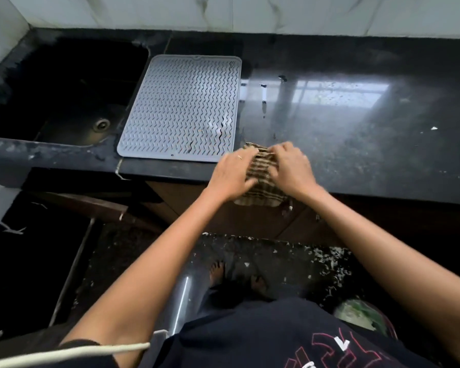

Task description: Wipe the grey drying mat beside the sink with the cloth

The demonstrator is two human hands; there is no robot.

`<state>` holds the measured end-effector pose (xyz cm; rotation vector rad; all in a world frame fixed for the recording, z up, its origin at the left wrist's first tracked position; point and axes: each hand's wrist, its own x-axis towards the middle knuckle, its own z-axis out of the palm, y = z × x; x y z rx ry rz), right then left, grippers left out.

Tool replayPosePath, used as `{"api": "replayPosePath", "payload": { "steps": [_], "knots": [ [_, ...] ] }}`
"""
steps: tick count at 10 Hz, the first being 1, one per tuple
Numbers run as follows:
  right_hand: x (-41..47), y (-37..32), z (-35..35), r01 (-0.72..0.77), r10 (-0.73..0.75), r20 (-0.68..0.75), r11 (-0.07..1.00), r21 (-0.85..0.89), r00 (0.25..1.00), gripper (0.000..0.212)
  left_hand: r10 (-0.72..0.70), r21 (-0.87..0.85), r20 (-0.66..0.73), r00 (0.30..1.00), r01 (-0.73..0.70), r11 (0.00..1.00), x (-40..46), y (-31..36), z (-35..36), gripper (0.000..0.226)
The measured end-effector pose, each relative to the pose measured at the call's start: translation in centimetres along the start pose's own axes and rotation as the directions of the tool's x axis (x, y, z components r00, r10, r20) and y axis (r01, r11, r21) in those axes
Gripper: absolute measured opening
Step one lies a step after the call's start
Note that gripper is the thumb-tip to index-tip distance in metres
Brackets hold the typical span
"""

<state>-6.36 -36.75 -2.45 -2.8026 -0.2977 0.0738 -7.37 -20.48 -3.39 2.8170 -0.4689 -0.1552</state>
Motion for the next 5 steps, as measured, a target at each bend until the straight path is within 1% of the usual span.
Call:
{"api": "replayPosePath", "payload": {
  "steps": [1, 2, 3, 4, 5],
  "knots": [
    [-2.2, 0.8, 2.8, 0.189, -0.124, 0.292, 0.96, -0.206, 0.948, 0.099, 0.064, 0.153, 0.241, 0.968, -0.103, 0.983, -1.5, -1.0, 2.5, 0.099],
    [-2.4, 1.8, 3.6, 0.242, -0.161, 0.268, 0.922, -0.303, 0.95, 0.112, 0.047, 0.211, 0.154, 0.987, -0.079, 0.974, -1.7, -1.4, 3.5, 0.097],
    [-1.6, 1.8, 2.9, 0.227, -0.144, 0.266, 0.922, -0.315, 0.953, 0.105, 0.008, 0.187, 0.16, 0.987, -0.038, 0.982, -1.0, -1.3, 2.8, 0.095],
    [-1.2, 1.4, 2.4, 0.236, -0.117, 0.375, 0.928, -0.289, 0.919, 0.111, 0.015, 0.111, 0.254, 0.967, -0.045, 0.993, -0.8, -0.9, 1.7, 0.092],
    [0.5, 0.9, -1.0, 0.191, -0.08, 0.487, 0.964, -0.183, 0.87, 0.107, -0.008, -0.088, 0.368, 0.93, 0.043, 0.995, 0.3, -1.1, -1.7, 0.07]
  ]
}}
